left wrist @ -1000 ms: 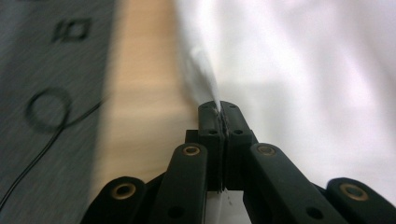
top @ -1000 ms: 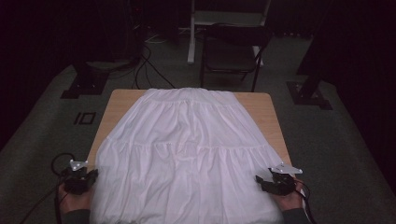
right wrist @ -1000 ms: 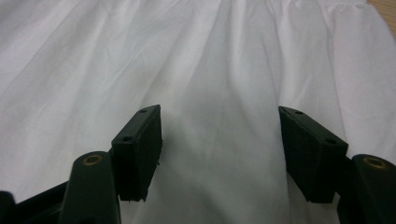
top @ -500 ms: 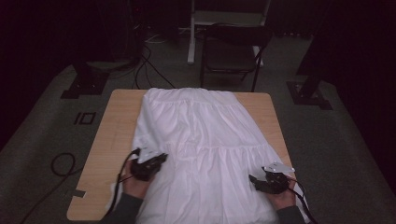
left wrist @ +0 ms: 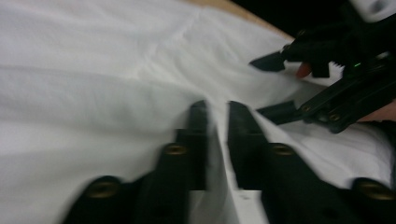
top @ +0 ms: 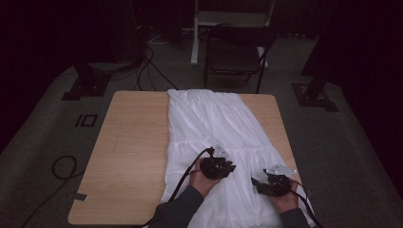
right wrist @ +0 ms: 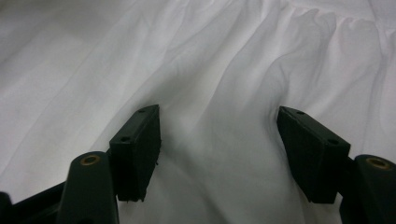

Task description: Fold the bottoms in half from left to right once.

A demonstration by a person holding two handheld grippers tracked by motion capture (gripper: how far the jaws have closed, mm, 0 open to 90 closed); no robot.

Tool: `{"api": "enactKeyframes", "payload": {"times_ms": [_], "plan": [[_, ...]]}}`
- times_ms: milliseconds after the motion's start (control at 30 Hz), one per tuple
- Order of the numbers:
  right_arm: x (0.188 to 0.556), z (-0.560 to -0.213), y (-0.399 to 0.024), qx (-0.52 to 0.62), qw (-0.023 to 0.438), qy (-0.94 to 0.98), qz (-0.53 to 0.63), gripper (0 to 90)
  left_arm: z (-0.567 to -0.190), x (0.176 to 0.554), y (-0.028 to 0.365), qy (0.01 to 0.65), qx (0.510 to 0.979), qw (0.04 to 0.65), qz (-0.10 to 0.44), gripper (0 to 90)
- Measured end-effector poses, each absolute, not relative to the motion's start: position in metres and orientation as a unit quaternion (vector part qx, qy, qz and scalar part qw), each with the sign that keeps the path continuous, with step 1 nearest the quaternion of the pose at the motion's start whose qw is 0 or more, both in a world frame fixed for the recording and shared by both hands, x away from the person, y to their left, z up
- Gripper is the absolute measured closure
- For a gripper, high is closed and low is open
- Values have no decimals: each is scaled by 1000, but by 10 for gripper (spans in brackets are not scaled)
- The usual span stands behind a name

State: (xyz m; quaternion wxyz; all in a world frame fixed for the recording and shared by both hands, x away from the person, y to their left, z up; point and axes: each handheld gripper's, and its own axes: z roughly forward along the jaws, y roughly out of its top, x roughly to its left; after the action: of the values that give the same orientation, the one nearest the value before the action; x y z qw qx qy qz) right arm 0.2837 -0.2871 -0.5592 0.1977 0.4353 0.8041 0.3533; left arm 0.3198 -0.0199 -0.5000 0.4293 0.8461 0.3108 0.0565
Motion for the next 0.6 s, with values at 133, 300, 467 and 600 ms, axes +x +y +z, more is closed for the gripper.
{"api": "enactKeyframes", "payload": {"times_ms": [133,300,467,600], "plan": [[283,-559,-287,438,197,803,353,313,-486,309,16,328,822,462,62,526],[283,-561,-284,442,202,798,358,298,-510,296,37,358,829,427,47,428],[283,-561,-274,442,206,797,356,299,-550,286,24,339,862,367,92,465],[284,-561,-260,438,205,800,356,299,-552,289,29,307,871,361,127,537]]}}
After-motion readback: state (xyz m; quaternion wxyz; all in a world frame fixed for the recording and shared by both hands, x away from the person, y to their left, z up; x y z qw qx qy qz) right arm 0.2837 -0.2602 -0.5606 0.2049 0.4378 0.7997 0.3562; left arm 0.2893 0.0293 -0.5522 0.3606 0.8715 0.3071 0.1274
